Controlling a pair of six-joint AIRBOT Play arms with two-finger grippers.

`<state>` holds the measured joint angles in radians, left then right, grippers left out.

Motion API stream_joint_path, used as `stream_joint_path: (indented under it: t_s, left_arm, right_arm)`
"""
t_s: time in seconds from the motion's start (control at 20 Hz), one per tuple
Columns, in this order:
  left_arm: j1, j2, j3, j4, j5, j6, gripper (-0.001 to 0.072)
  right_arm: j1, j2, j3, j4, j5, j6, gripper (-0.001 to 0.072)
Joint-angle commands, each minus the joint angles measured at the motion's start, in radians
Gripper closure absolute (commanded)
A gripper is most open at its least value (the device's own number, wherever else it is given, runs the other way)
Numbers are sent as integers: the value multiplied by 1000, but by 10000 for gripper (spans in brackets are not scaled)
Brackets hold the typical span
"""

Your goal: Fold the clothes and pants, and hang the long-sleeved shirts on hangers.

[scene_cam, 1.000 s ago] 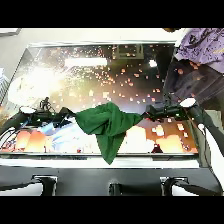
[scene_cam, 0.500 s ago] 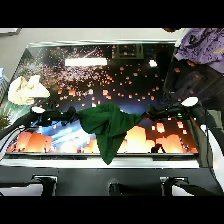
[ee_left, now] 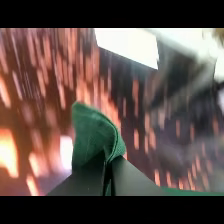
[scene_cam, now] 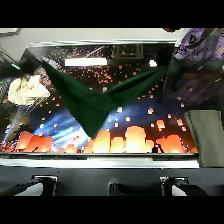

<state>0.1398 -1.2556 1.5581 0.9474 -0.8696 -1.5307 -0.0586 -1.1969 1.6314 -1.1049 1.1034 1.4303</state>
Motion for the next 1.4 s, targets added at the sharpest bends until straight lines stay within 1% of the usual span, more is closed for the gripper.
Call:
stream_joint_path:
  t_s: [0.0,0.15,0.3,0.45,0.55,0.65,0.75,0.85,0.95,1.05,1.2,1.35]
  left_arm:
    - [56,121,277,193,-76,-48,696]
    - [63,251,335,281,-109,-58,695]
    - [64,362,334,416,-172,-155,695]
    - [64,420,334,517,-197,-230,695]
    - [64,407,327,518,-222,-237,695]
    - [64,361,288,509,-290,-269,695]
    - [64,286,217,489,-368,-268,695]
    - [64,195,103,475,-382,-265,693]
    - [63,83,-22,472,-352,-265,692]
    - [57,-44,-133,455,-292,-266,692]
    - [37,-238,-217,433,-200,-266,692]
    - [18,-379,-218,423,-169,-270,692]
  right_arm:
    - [0,69,286,-188,23,78,680]
    - [0,170,370,-226,68,78,680]
    - [0,275,370,-267,124,98,680]
    - [0,319,370,-303,137,132,680]
    - [0,294,370,-303,133,158,680]
    - [0,223,370,-294,160,201,680]
    - [0,111,370,-264,231,239,679]
    - [0,-34,369,-208,321,254,679]
    - [0,-200,369,-146,392,253,679]
    - [0,-373,369,-121,422,253,679]
    - [0,-598,369,-86,398,253,679]
    - [0,-734,369,-42,382,253,679]
